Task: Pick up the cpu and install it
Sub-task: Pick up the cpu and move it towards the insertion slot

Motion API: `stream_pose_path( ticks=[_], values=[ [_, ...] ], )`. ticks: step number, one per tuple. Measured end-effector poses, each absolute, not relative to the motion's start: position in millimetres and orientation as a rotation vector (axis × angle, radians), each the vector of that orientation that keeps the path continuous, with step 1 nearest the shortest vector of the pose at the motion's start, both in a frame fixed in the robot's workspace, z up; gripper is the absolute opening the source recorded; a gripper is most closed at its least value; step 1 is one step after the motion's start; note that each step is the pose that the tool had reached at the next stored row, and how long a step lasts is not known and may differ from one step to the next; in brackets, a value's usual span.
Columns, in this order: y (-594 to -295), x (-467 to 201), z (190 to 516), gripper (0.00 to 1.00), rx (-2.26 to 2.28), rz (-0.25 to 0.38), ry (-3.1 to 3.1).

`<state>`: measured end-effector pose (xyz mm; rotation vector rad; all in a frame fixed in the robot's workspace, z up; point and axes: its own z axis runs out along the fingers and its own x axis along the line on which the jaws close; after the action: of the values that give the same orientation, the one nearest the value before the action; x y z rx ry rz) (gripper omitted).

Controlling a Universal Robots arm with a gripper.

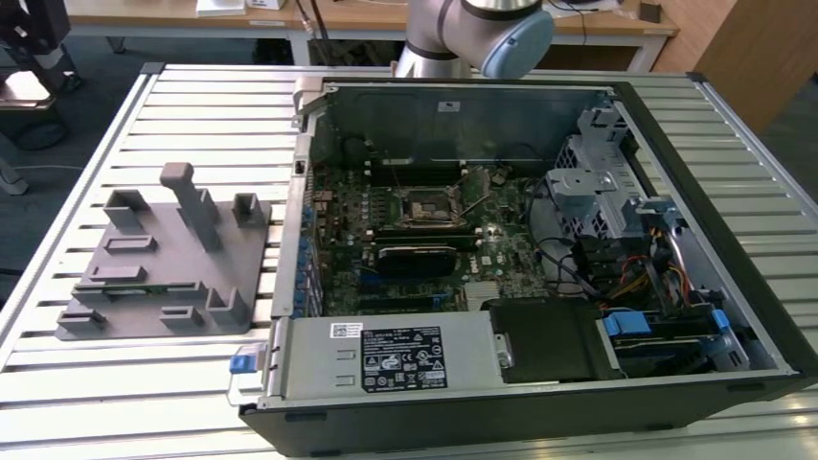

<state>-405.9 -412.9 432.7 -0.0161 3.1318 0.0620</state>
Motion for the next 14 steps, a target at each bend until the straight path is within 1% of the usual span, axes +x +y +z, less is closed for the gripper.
stream_pose_path(
  ticks=[14],
  values=[
    [-413,-388,433,0.53,-0.016,0.062,3.132]
  ],
)
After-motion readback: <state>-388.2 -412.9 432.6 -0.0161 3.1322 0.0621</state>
